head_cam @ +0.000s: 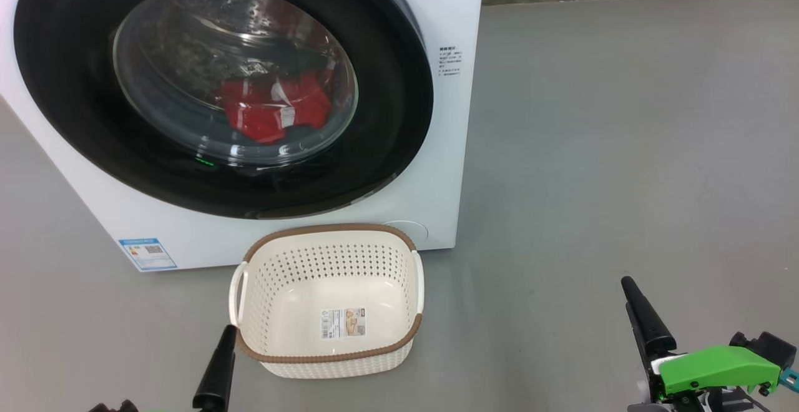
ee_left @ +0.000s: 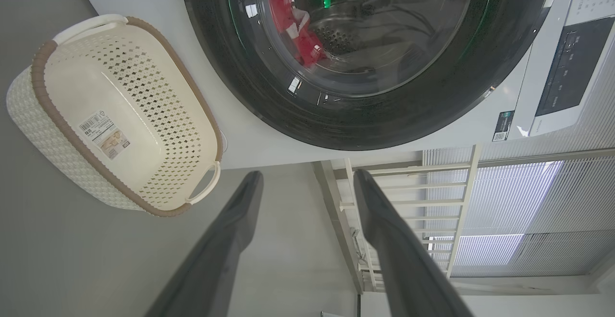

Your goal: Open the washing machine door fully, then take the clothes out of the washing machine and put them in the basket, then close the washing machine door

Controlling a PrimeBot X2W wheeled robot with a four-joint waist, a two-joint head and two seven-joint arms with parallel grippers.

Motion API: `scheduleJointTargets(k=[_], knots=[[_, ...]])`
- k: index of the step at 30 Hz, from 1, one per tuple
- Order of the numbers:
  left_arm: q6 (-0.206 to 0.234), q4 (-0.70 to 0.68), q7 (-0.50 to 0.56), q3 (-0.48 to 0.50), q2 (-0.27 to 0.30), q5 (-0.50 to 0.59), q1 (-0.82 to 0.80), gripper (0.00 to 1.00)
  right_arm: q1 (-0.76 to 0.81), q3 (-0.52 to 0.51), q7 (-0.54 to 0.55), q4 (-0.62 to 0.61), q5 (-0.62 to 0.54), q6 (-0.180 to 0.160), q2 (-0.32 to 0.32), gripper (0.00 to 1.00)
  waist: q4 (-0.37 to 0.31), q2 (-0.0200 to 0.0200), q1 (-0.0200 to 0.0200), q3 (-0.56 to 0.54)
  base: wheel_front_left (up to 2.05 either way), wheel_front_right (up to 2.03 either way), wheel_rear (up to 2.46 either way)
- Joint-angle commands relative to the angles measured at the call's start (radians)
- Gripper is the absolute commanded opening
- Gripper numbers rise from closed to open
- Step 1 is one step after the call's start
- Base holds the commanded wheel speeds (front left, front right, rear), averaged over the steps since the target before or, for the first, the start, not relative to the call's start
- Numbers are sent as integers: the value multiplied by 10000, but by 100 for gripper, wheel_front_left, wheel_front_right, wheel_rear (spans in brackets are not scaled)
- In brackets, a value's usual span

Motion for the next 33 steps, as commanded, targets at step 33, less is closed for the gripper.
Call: scheduleJointTargets(k=[33], knots=[[603,-559,-1044,-576,280,5178,-1165,100,-1345,425,-1031,-464,-5286,-4,-129,100,-197,0,-1,17,0,0,0]])
